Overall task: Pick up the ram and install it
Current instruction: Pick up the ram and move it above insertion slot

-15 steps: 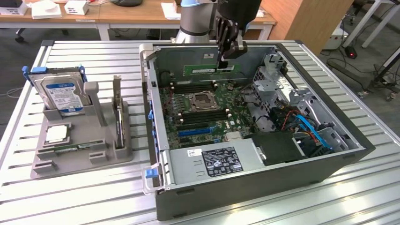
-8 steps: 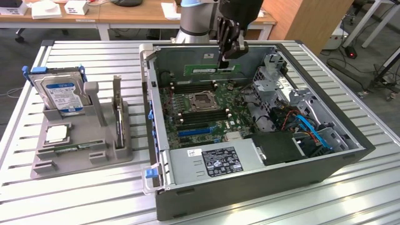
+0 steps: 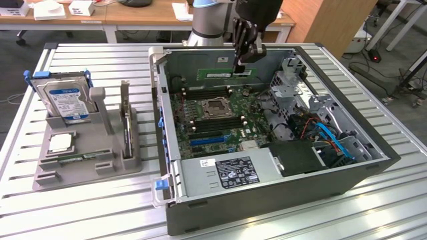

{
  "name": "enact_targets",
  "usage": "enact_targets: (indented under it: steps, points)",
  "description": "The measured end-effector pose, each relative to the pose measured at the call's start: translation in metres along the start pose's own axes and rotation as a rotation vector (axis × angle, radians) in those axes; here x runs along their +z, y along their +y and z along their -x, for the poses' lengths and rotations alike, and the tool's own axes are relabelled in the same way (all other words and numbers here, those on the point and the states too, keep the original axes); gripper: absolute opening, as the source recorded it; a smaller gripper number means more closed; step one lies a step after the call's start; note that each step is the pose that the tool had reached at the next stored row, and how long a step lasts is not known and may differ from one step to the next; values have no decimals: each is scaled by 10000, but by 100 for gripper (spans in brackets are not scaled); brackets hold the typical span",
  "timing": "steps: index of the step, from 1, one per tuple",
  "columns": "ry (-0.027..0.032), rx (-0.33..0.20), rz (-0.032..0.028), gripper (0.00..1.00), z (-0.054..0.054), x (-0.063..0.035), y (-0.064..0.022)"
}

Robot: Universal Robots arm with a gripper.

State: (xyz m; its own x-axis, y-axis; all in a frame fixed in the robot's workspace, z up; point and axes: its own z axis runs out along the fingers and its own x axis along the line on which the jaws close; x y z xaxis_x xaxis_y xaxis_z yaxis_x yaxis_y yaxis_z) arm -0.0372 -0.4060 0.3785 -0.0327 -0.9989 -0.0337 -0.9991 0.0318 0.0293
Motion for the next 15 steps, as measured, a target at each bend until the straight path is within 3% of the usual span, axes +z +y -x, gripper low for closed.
enact_targets:
  steps: [15]
  points:
    - [5,-122,11,11,-39,2,-12]
